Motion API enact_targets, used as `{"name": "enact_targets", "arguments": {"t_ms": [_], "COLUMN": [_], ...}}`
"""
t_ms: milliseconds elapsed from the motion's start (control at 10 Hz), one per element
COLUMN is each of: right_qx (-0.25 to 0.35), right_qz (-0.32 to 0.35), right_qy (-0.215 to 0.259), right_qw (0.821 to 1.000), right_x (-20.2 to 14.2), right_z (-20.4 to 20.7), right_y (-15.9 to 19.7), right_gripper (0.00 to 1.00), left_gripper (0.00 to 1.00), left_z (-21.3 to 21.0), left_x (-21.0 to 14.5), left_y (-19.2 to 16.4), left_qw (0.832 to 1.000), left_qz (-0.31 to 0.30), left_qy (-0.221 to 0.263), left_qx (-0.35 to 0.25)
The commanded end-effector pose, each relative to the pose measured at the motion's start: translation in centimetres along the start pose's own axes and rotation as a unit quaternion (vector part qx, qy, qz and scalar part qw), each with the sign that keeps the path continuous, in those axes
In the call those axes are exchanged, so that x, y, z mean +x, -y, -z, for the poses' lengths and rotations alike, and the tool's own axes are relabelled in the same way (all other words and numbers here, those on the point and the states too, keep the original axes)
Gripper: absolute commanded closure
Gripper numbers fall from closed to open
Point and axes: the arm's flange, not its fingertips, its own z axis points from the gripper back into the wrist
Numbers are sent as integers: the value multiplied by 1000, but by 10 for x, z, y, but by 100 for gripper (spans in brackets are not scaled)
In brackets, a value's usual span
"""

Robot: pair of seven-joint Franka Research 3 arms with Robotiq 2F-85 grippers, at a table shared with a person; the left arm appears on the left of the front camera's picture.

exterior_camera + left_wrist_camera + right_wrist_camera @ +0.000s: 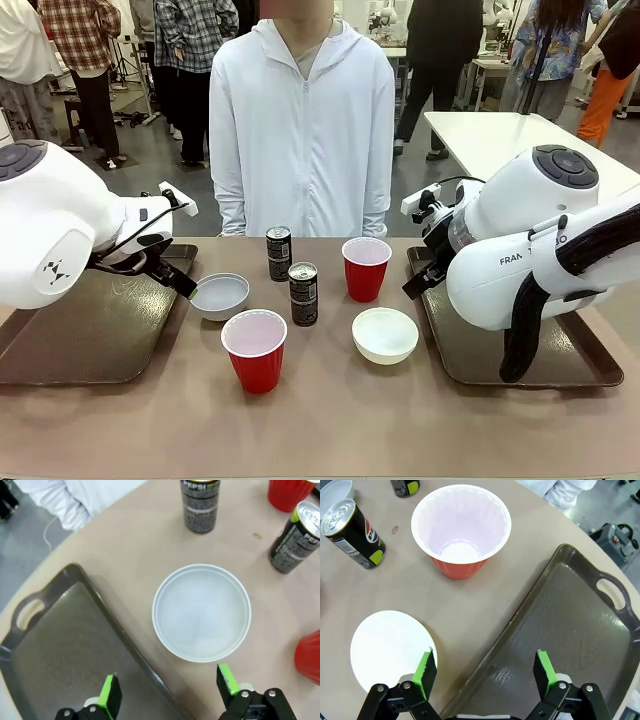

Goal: Prepare tableware on both trays.
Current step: Pick up a Picnic Bowl from the table and place it on a Handle tray.

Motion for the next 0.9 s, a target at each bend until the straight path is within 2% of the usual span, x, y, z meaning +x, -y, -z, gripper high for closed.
{"name": "enact_targets", "arguments": {"t_ms": [0,200,300,500,600,800], "right_qx": [0,0,-37,-57,-55,-13], "right_qz": [0,0,-23,-47,-34,-13], "right_qy": [0,0,-12,-20,-37,-79], "right_qw": [1000,1000,999,997,997,997], "right_x": [0,0,-1,-21,-38,-73], "right_z": [0,0,-15,-69,-99,-127], "right_y": [0,0,-12,-34,-40,-47], "right_gripper": [0,0,0,0,0,0], "left_gripper": [0,0,0,0,0,0], "left_z": [0,0,0,-59,-90,-114], "left_x": [0,0,0,-15,-24,-44], "left_y": [0,0,0,7,5,3], "left_qw": [1000,1000,1000,998,997,991], "left_qz": [0,0,0,36,41,27], "left_qy": [0,0,0,-22,-40,-83], "left_qx": [0,0,0,-46,-57,-105]}}
